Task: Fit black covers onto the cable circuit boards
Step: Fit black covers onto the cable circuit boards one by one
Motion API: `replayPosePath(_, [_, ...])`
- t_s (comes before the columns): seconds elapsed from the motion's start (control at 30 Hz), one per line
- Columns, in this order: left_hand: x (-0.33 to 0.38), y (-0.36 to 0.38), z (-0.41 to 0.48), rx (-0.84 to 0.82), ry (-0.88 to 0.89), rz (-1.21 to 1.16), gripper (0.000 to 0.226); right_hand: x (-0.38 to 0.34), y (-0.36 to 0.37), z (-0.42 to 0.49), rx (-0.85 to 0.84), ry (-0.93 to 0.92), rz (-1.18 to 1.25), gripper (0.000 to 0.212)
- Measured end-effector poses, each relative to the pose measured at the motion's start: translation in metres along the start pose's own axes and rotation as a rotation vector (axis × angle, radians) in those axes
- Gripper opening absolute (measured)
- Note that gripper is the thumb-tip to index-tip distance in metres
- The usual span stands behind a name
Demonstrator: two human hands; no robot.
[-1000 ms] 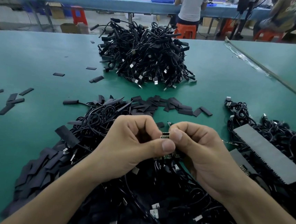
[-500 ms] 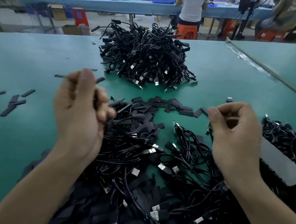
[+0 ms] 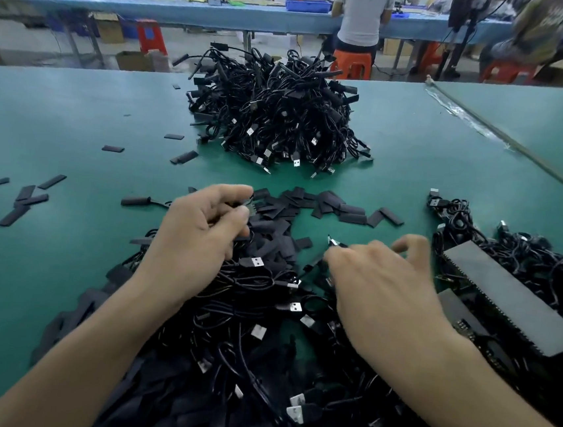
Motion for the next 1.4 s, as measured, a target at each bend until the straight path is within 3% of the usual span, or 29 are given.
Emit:
replayPosePath(0.1, [0.002,0.001,-0.002,0.043,0.02,-0.002,0.01,-0.008,0.0,0.019,0.084,-0.074,0.082,0.021])
replayPosePath(0.2, [0.001,0.001,-0.002,0.075,0.022,0.041,0.007,-0.016,0.013,0.044,0.01,-0.103,0.252,0.004])
replayPosePath(0.33, [-0.001,0.003,-0.003,0.066,0.037,0.109,0.013,-0.024,0.046,0.065,-0.171,-0.039,0.306,0.031])
replayPosePath(0.5, [-0.003,0.002,-0.004,0.069,0.033,0.138,0.012,-0.021,0.054,0.071,-0.051,0.087,0.398,0.029])
replayPosePath(0.63, [-0.002,0.0,-0.003,0.072,0.024,0.18,0.02,-0.013,0.045,0.063,0.07,0.134,0.622,0.022])
replayPosePath(0.8, [-0.003,0.002,-0.005,0.009,0.008,0.224,0.026,0.007,0.032,0.055,0.182,0.173,0.686,0.033])
replayPosePath(0.97, [-0.001,0.005,-0.007,-0.011,0.024,0.153,0.022,0.02,0.036,0.043,0.197,0.08,0.787,0.007])
replayPosePath(1.17, [0.0,0.009,-0.009,-0.057,0.05,0.12,0.025,0.012,0.049,0.037,0.188,-0.101,0.974,0.006])
replayPosePath(1.4, [0.002,0.014,-0.013,-0.156,0.064,0.119,0.025,0.011,0.054,0.039,0.065,-0.138,1.253,0.015])
Point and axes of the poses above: each hand's wrist, its own z-axis towards the middle knuckle, its own y-axis out of the palm, x = y × z, the point moved 3 cm from there along z, towards the middle knuckle, and after that the axes turned 2 degrees about y, right-handed, at the moved point
